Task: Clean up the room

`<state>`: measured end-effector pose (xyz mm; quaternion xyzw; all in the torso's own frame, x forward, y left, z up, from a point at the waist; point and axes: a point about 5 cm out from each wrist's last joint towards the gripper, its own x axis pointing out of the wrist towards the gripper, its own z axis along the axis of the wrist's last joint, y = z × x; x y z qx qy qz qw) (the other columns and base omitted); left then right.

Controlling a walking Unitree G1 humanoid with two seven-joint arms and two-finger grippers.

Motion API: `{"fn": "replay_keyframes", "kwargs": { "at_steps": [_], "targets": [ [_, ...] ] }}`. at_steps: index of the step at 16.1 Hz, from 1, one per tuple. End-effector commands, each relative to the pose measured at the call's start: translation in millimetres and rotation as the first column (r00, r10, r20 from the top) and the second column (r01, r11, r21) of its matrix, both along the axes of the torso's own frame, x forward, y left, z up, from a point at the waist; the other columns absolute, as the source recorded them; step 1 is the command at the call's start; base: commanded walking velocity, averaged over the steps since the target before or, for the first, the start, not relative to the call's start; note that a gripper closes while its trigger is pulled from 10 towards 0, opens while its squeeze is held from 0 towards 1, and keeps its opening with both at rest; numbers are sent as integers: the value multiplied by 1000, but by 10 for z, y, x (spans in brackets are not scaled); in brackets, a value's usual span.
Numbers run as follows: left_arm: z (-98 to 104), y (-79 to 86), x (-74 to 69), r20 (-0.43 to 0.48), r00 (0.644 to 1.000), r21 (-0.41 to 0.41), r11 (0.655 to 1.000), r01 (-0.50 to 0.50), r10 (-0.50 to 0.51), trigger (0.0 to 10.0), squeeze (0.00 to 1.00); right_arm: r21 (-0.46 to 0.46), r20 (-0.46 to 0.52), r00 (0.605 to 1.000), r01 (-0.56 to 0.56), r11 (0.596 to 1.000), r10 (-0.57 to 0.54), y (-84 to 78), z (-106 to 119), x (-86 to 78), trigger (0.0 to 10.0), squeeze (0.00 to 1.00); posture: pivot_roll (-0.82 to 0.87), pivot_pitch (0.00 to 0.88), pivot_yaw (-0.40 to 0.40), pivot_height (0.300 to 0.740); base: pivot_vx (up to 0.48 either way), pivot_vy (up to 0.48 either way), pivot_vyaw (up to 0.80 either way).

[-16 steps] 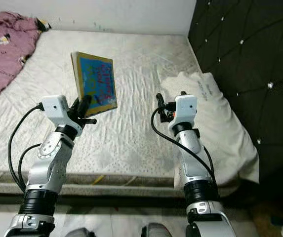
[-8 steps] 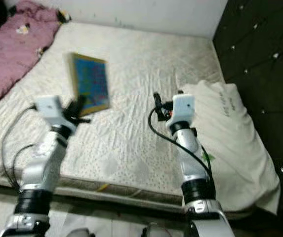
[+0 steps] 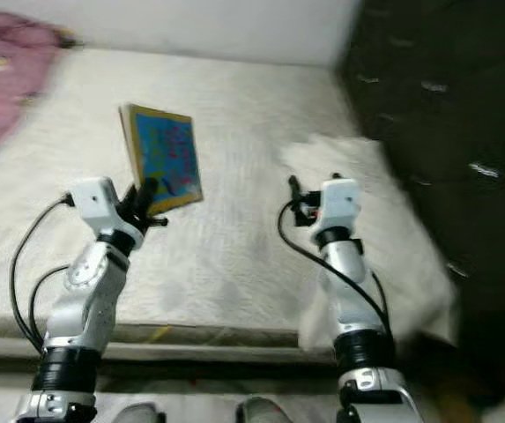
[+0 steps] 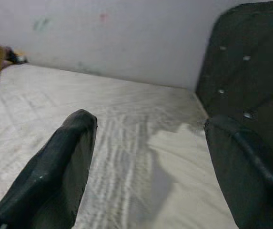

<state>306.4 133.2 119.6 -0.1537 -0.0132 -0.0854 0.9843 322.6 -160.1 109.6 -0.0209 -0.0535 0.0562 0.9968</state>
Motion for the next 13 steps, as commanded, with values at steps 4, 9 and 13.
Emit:
{"fn": "replay_keyframes", "kwargs": {
  "at_steps": [4,9,13],
  "targets": [
    [61,25,-61,24,1000,37,999,-18,17,10000,0,9,-37,999,-4,1000,4,37,-94,-87,10000,0,-6,0,-36,740,0,0,-800],
    [59,32,-148,43,999,41,999,-26,25,10000,0,7,-48,999,-24,1000,24,56,-113,-116,10000,0,0,0,-48,740,0,0,-800],
    [43,6,-144,14,999,48,998,-30,30,10000,0,18,-44,999,-22,1000,22,89,-103,-123,10000,0,-1,0,-34,740,0,0,-109]
  ]
}}
